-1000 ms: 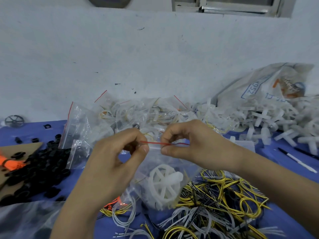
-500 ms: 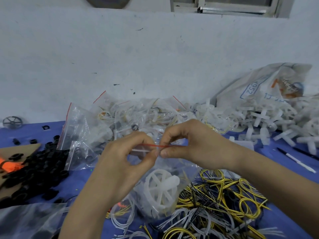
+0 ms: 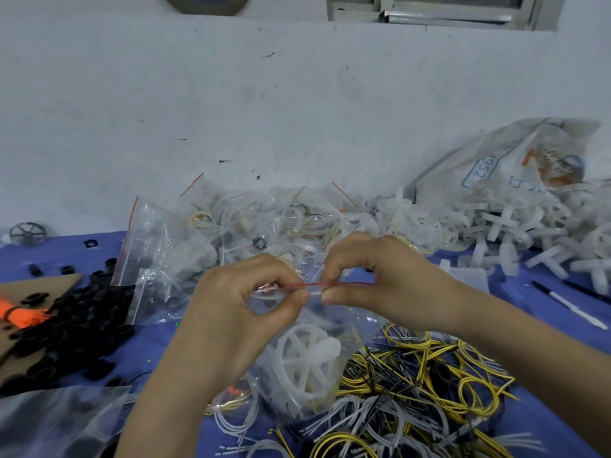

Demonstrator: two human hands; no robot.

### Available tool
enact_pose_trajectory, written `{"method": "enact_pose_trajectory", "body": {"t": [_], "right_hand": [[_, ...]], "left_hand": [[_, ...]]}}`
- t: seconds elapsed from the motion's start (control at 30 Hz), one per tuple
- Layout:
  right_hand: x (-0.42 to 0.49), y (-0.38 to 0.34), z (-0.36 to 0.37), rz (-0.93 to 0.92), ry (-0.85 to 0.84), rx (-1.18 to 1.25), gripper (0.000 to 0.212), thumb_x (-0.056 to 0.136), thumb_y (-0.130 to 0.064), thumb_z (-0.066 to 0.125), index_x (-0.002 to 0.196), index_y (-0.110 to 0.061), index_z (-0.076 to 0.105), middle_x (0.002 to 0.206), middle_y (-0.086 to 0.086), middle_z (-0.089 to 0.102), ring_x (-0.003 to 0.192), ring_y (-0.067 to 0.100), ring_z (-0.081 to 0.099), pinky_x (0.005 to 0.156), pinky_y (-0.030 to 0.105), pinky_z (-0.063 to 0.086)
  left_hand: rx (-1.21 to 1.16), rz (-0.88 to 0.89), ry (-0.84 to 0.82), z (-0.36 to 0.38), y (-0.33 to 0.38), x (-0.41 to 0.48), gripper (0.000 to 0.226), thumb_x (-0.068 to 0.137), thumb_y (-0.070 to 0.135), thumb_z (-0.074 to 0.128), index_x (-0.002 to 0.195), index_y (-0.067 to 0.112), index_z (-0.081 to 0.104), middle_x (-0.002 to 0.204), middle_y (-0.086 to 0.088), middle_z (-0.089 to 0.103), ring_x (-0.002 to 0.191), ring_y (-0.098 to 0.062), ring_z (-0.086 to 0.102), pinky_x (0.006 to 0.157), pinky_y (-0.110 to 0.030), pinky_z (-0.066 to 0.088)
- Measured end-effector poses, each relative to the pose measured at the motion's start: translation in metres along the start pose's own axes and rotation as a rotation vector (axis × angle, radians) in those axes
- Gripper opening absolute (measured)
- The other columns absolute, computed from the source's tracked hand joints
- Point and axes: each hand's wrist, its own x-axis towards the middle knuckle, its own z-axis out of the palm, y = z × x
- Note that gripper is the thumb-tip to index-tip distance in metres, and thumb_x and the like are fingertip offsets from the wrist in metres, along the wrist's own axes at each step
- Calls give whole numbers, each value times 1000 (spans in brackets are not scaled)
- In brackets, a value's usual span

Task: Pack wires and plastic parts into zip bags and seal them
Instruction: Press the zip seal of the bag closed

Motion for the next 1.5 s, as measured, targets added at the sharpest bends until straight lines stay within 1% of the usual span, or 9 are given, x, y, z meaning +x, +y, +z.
{"method": "enact_pose_trajectory", "body": {"t": [0.27,0.53,0.8,1.0,1.13,1.2,1.3,1.4,1.5], "right_hand": [[-4,15,-5,-93,34,-167,9,80,-22,74,75,-17,68,82,-11,62,104,8,48,80,6,31],[-8,27,-6,-48,5,-238,23,84,-31,68,68,-24,55,77,-7,59,95,11,49,86,32,40],[-12,38,1,-83,87,-258,56,83,-53,47,56,-5,52,61,10,52,65,9,38,62,27,29],[-12,43,6,-136,241,-383,51,74,-48,61,44,-9,48,54,8,48,56,13,41,67,16,26],[-15,51,11,-3,172,16,48,70,-55,71,55,-14,52,60,1,53,62,3,48,63,15,36],[-25,57,22,153,-108,342,37,72,-48,74,91,-18,67,91,-13,66,87,-4,60,80,15,44],[-34,65,54,280,-423,503,46,92,-29,58,135,-34,45,127,-18,56,109,-4,56,89,20,47],[-19,60,74,296,-262,465,26,100,-19,44,108,-33,64,91,-5,68,71,6,65,56,23,51],[10,52,77,404,-120,631,24,98,-8,47,83,-11,66,63,1,66,52,12,64,48,22,50]], "left_hand": [[43,1,1,-8,-2,-2,13,77,25,66,64,25,63,69,14,61,67,-1,58,65,-5,36],[75,-1,-4,-9,-2,-3,13,77,25,65,65,29,61,71,17,62,70,2,59,67,-3,36],[56,-38,29,-11,-8,-4,10,75,28,66,65,30,63,73,15,64,73,0,62,67,-5,37],[21,-69,44,-14,-10,-6,15,77,33,73,66,30,64,73,15,65,74,-1,62,69,-4,38],[24,-97,58,-17,-16,-7,13,78,27,70,66,30,65,75,14,67,77,1,63,70,-4,39],[-4,-145,96,-18,-21,-7,18,80,22,74,66,29,67,77,14,68,78,3,64,71,-2,39],[-140,-229,108,-16,-27,-7,12,78,19,69,70,28,69,73,12,69,71,4,63,68,-5,41],[-180,-275,116,-13,-29,-6,19,82,13,68,74,29,70,75,9,71,71,-1,65,67,-10,46],[-190,-331,240,-16,-32,-4,26,87,14,62,101,36,65,99,15,68,92,2,63,80,-19,50]]}}
